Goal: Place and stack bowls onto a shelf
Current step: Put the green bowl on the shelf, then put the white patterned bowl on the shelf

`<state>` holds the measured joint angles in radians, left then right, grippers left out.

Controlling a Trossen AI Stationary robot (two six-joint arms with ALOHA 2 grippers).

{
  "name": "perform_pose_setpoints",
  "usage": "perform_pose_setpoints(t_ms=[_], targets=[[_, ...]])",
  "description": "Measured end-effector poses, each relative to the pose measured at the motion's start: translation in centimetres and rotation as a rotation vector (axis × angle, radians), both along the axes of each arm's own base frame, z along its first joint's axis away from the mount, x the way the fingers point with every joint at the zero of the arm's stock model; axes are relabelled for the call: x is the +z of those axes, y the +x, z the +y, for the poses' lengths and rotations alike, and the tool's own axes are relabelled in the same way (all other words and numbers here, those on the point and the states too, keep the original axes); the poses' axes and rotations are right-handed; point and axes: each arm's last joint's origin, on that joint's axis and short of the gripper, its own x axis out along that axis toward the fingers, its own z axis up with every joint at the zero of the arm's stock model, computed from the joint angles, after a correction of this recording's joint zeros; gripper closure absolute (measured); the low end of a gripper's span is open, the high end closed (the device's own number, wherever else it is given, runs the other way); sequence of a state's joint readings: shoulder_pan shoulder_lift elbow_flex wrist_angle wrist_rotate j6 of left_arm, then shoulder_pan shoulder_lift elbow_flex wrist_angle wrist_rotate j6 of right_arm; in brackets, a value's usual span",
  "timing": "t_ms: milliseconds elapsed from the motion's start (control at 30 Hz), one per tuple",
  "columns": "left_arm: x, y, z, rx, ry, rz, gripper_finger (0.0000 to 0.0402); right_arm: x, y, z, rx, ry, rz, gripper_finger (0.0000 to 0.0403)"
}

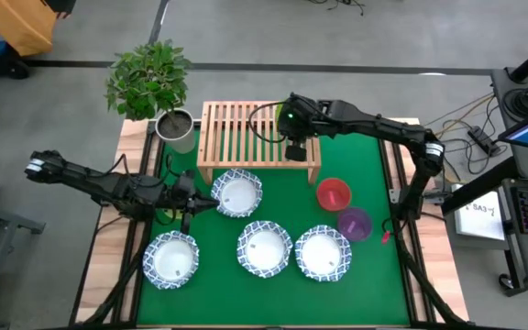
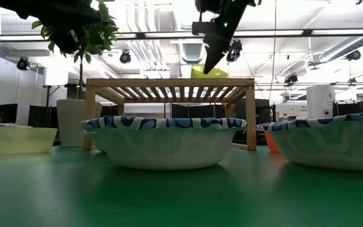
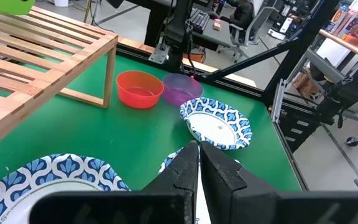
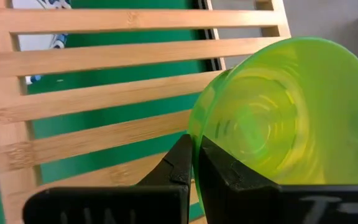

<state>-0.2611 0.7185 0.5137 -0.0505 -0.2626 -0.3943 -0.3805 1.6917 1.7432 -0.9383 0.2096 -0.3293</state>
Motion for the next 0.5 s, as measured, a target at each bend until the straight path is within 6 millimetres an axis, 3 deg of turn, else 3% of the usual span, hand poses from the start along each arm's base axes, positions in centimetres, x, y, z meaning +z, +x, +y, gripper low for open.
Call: perform_pose_setpoints(t_ms=[133,500], targets=[[0.0,0.0,0.0,0.0,0.0,0.0,0.0402,0.02,0.1,-0.09,0.006,-0.008,-0.007,0.0381],[0.0,0.0,0.0,0.001,-0.004,-0.001,0.0402,0.93,-0.47,0.04,-0.044,0.008,-0.056,0.0282]])
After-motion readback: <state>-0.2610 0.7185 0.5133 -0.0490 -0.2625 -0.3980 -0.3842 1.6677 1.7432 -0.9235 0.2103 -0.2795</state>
